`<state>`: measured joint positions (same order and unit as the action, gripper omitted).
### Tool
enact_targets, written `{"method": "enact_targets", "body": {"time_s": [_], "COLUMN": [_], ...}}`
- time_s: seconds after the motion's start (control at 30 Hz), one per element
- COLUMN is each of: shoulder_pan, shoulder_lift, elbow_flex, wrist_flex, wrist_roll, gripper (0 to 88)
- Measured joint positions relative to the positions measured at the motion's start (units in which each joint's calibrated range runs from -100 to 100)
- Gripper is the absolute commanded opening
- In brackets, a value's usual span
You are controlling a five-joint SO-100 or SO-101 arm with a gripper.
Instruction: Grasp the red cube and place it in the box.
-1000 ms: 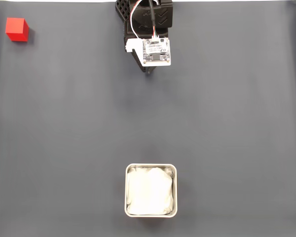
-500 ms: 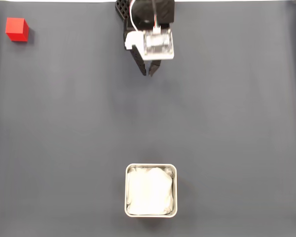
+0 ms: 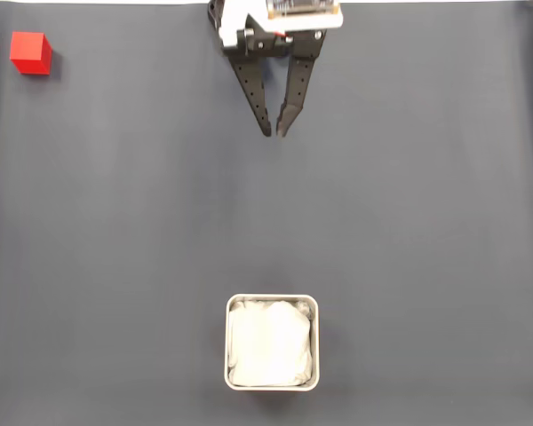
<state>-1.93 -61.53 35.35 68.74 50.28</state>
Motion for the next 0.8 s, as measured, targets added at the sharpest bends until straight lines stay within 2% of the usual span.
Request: {"method": "enact_targets", "body": {"time_s": [0.27, 0.8], "shoulder_pan": [2.6, 10.7], "shoulder_lift": [7.6, 13.6], "elbow_flex": [-12.7, -19.3], "wrist_flex": [5.5, 8.0], "wrist_roll": [-0.4, -1.7], "gripper": [0.4, 0.8]}}
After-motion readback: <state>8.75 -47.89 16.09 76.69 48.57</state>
